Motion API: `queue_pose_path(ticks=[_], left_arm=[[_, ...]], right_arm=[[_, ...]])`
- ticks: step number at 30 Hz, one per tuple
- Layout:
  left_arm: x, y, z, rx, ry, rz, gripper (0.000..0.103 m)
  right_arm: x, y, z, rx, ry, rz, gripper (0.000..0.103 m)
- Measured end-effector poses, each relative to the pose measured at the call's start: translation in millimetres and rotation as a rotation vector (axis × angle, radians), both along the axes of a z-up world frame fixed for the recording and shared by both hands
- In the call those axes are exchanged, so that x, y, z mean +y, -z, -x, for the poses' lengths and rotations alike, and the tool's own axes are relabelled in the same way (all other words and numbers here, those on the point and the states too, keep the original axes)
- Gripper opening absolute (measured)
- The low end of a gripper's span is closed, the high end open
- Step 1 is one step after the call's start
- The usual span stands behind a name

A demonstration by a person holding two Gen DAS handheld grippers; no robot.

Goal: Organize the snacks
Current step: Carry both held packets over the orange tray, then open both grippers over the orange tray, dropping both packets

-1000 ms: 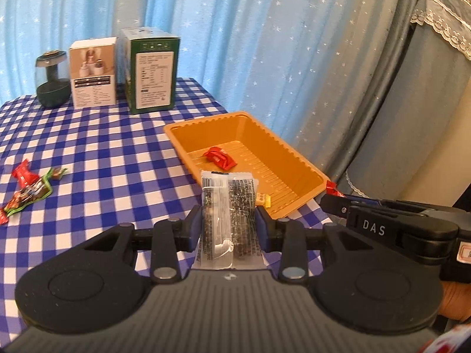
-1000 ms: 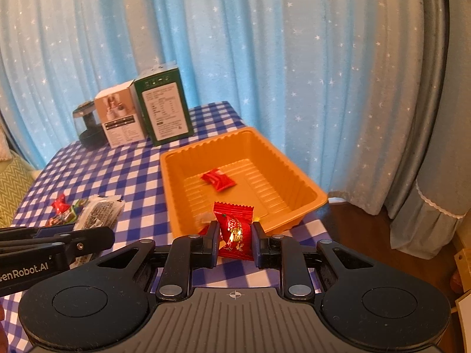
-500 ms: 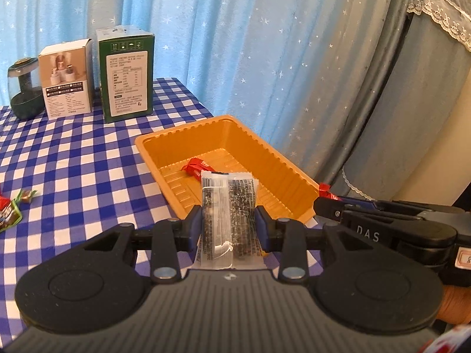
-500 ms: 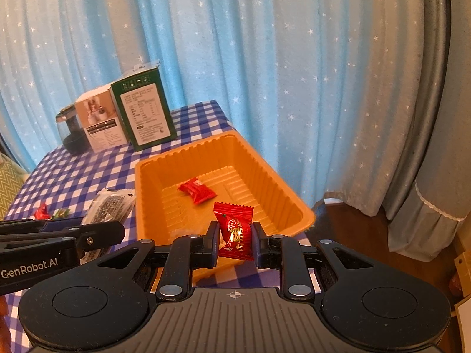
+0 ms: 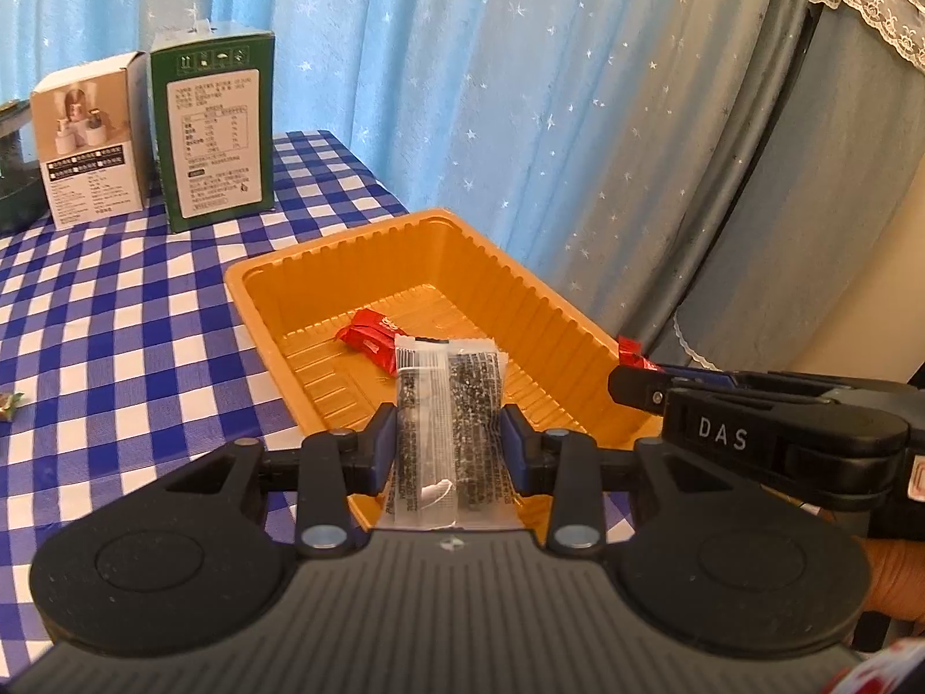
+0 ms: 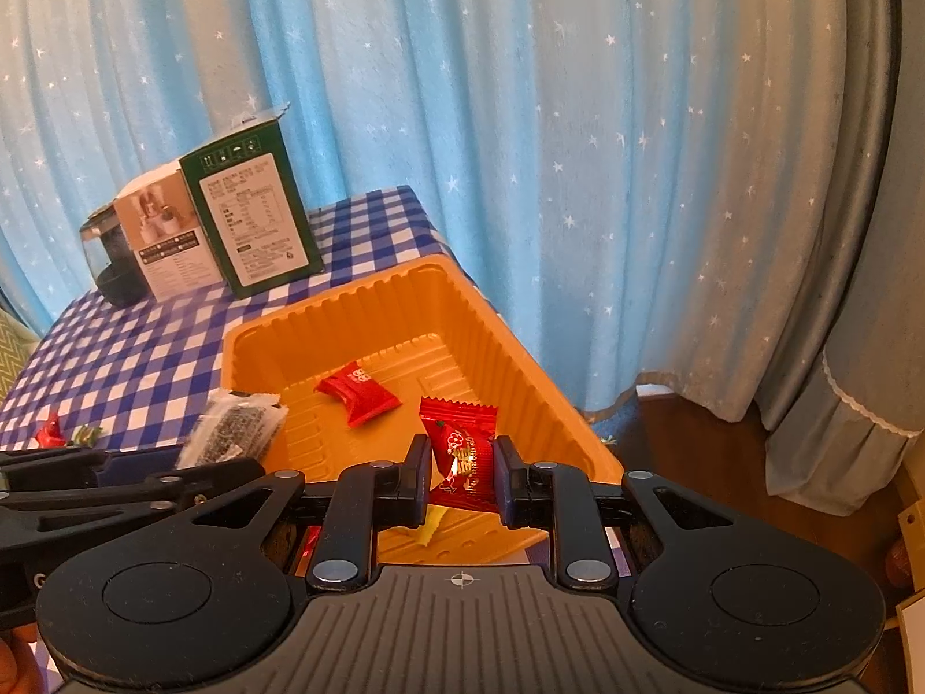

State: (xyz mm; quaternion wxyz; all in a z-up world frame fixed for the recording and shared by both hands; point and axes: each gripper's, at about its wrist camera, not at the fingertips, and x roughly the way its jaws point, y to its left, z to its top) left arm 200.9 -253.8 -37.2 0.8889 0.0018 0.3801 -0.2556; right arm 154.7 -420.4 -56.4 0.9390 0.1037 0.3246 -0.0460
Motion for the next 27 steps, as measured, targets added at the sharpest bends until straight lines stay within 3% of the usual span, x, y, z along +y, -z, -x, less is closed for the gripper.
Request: queue_pose_path(ticks=[6, 8, 27], left_arm=[[-7, 4, -10, 0.004, 0.018, 0.007, 0.036], [-8, 4, -11, -0.006, 0.017, 0.005, 0.041], [37, -2, 15, -0.009, -0.076, 0.001, 0.041]], right_arm=[[-5, 4, -5, 0.006, 0.007, -0.005, 0.023], [-7, 5, -5, 0.008, 0.009, -0.005, 0.023], [6, -1, -7, -0.004, -0.02, -0.027, 0.023]])
